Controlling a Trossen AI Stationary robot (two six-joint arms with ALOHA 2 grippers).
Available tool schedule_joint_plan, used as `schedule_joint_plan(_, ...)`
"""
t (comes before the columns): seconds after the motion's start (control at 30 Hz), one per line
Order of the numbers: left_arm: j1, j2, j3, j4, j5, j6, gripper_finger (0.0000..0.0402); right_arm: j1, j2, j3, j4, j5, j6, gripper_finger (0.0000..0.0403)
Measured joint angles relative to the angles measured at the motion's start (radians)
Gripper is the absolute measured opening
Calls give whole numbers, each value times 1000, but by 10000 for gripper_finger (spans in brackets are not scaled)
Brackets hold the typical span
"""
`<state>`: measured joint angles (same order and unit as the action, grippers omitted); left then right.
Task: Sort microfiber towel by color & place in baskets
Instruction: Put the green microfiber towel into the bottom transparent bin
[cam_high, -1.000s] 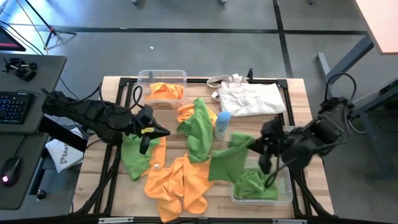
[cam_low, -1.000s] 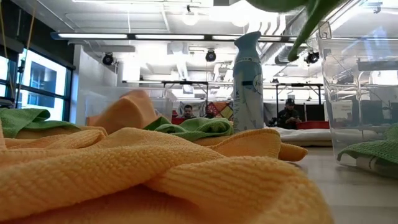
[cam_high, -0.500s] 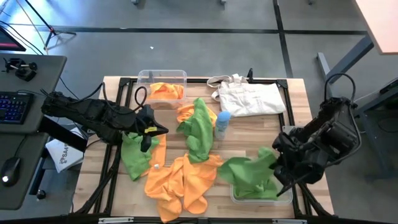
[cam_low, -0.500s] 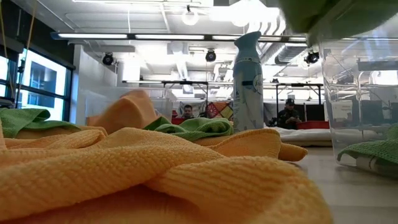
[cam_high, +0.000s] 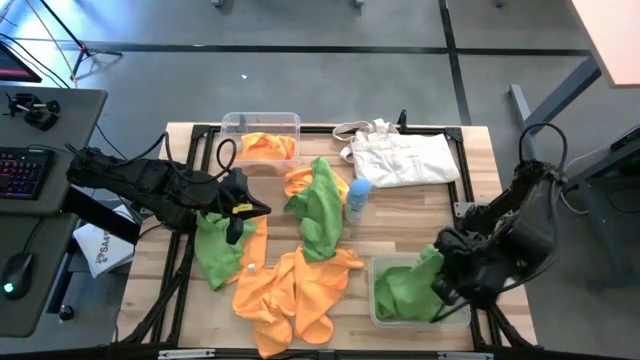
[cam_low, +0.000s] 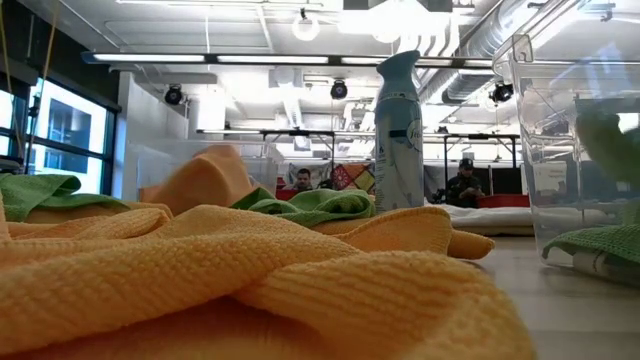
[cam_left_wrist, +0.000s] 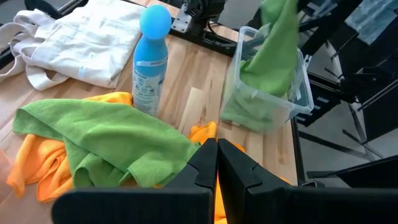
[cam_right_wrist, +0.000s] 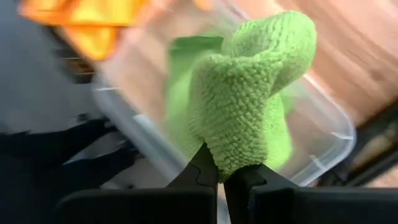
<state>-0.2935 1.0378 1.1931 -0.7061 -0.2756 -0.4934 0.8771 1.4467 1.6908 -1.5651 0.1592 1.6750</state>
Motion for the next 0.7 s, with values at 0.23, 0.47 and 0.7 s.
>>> schedule_joint_plan(0.23,0,0,0,0,0,0,0,-25,1,-261,298,-21,29,0)
schedule_joint_plan(0.47,0,0,0,0,0,0,0,-55,1,-476,516,-25,180,0)
schedule_joint_plan(0.7,0,0,0,0,0,0,0,-61,1,-625,626,-35,479,0)
